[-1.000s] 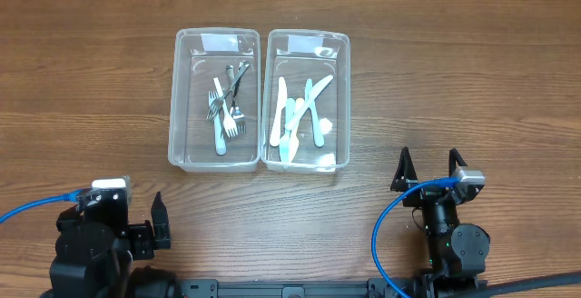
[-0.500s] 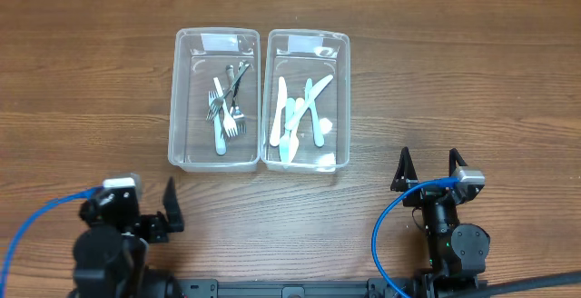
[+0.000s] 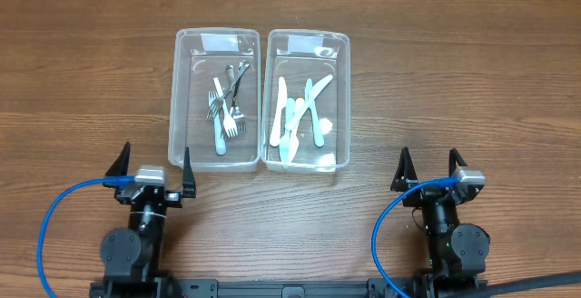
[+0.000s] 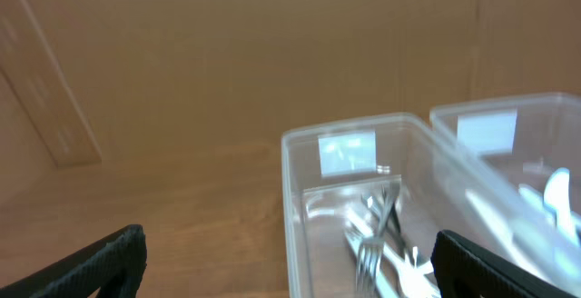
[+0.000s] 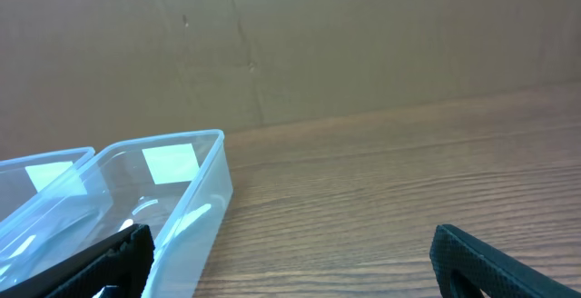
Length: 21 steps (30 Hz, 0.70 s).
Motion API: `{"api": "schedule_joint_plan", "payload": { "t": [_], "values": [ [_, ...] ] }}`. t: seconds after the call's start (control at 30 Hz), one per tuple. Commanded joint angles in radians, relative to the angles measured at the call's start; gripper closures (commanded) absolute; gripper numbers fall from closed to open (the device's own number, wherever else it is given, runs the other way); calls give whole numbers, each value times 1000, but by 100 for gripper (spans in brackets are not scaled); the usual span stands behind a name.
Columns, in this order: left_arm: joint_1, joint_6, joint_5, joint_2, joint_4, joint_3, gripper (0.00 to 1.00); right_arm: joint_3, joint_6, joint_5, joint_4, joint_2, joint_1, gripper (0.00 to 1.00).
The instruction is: Pack container
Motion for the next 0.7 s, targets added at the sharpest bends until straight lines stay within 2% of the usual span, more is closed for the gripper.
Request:
{"api": "schedule_joint_plan", "payload": {
  "t": [0.0, 0.67],
  "values": [
    [10, 45, 49, -11, -19, -43, 0, -10, -4, -6, 6, -6, 1, 0],
    [10, 44, 55, -11, -37, -43, 0, -10, -4, -6, 6, -6, 1, 0]
  ]
}}
